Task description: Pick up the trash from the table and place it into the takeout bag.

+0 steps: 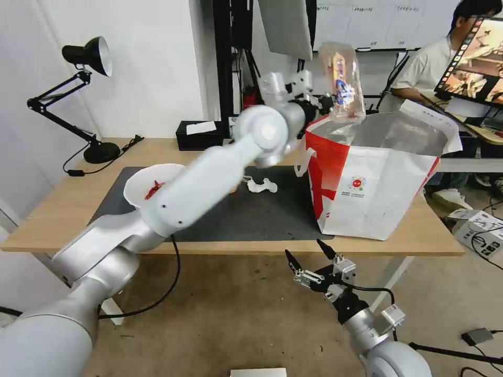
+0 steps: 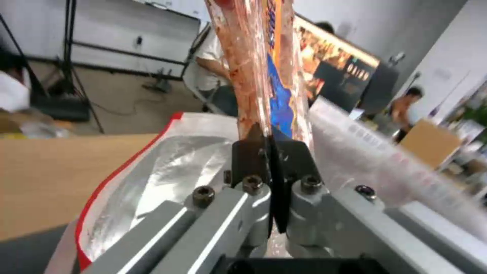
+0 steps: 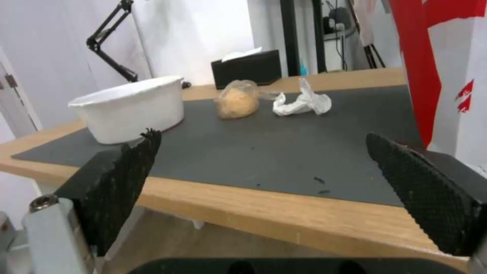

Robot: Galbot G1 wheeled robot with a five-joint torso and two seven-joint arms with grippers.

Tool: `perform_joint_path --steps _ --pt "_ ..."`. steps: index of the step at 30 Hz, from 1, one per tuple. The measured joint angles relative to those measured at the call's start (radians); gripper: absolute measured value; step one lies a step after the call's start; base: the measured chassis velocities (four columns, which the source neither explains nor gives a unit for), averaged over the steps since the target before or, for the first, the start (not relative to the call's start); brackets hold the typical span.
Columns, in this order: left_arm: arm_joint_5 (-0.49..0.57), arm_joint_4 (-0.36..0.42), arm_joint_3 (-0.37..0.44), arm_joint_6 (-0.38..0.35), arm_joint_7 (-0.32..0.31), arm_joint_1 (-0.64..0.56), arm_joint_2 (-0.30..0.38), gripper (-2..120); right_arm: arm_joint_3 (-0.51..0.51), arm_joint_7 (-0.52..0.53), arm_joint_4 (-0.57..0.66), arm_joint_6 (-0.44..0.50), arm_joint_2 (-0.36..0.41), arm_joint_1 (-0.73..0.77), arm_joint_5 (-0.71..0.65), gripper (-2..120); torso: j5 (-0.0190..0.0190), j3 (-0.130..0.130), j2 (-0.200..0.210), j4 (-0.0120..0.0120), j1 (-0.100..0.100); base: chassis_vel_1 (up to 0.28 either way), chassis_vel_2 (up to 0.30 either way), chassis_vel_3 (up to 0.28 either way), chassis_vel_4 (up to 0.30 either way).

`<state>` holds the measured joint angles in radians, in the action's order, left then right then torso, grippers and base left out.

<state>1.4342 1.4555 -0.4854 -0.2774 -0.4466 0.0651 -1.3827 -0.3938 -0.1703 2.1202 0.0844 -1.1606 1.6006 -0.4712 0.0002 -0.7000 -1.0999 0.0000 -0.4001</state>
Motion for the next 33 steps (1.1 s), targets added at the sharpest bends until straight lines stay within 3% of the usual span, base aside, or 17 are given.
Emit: perform_joint_path --steps 5,18,26,33 --pt "-0.062 -0.023 -0.049 0.001 0.025 0.001 -0.024 0 0.002 0.000 0.001 0.000 0.002 0.000 -0.001 100 -0.0001 0.000 0.000 0.0000 0.000 0.000 0.000 0.000 0.000" --pt "-0.035 -0.008 -0.069 -0.024 0.038 -0.002 -0.015 0 0.005 0.001 -0.006 0.000 0.005 0.000 -0.002 100 -0.0001 0.000 0.000 0.0000 0.000 0.000 0.000 0.000 0.000" --pt "0.066 0.011 -0.059 -0.062 0.035 -0.002 -0.007 25 0.011 0.004 -0.013 -0.002 0.004 -0.005 -0.003 100 -0.0002 0.000 0.000 0.0000 0.000 0.000 0.000 0.000 0.000" --pt "0.110 0.013 -0.039 -0.074 0.031 -0.002 -0.012 56 0.016 0.004 -0.016 -0.003 0.002 -0.007 -0.003 100 -0.0002 0.000 0.000 0.0000 0.000 0.000 0.000 0.000 0.000"
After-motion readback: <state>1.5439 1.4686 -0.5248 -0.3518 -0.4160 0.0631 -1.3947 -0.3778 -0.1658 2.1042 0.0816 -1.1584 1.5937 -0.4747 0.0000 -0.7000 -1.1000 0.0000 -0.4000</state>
